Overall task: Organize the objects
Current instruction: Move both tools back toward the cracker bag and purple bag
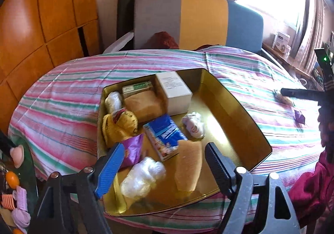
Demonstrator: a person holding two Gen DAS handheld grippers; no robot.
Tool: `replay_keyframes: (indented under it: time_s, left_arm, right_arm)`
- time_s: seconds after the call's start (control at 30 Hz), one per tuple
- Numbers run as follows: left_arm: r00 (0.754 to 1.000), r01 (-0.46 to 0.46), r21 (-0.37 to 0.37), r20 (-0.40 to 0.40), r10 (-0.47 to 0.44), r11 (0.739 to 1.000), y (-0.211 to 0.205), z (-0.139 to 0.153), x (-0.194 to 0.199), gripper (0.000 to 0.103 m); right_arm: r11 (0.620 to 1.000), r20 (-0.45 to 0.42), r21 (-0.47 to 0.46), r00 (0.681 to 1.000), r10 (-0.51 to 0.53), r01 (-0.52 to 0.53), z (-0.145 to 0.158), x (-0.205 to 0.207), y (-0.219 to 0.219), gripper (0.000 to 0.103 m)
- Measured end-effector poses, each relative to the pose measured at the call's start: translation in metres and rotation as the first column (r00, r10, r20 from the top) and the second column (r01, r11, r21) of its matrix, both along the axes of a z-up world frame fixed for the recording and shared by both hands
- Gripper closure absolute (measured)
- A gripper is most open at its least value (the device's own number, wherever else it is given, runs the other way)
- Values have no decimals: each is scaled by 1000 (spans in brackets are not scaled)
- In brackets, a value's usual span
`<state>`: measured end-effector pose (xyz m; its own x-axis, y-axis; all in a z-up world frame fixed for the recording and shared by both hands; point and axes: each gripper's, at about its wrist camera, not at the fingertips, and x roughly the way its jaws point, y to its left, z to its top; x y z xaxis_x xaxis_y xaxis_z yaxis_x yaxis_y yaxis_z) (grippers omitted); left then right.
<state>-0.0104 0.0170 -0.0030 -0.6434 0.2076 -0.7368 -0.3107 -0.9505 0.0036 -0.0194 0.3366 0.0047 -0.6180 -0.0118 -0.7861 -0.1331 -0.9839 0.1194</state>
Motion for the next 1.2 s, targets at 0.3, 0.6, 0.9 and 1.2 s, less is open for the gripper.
replay_keyframes:
  time_s: [0.3,0.6,0.9,1.2]
  left_arm:
    - [991,121,-45,-50,-123,992,54,22,5,24]
    - [969,234,-85,-60,-239,969,122,29,3,24]
    - [941,337,-94,13,-338,937,183,12,-1,28]
    - [910,408,-39,101,-402,912,228,-8,-5,30]
  right_arm:
    - [959,-28,79,963,-269,271,-1,20,130,19]
    - [829,10,-62,831,-556,556,-32,53,225,21]
    - [806,66,-140,818,-572,575,-38,61,232,15]
    - [747,169,-265,792,-587,610,-59,73,254,12]
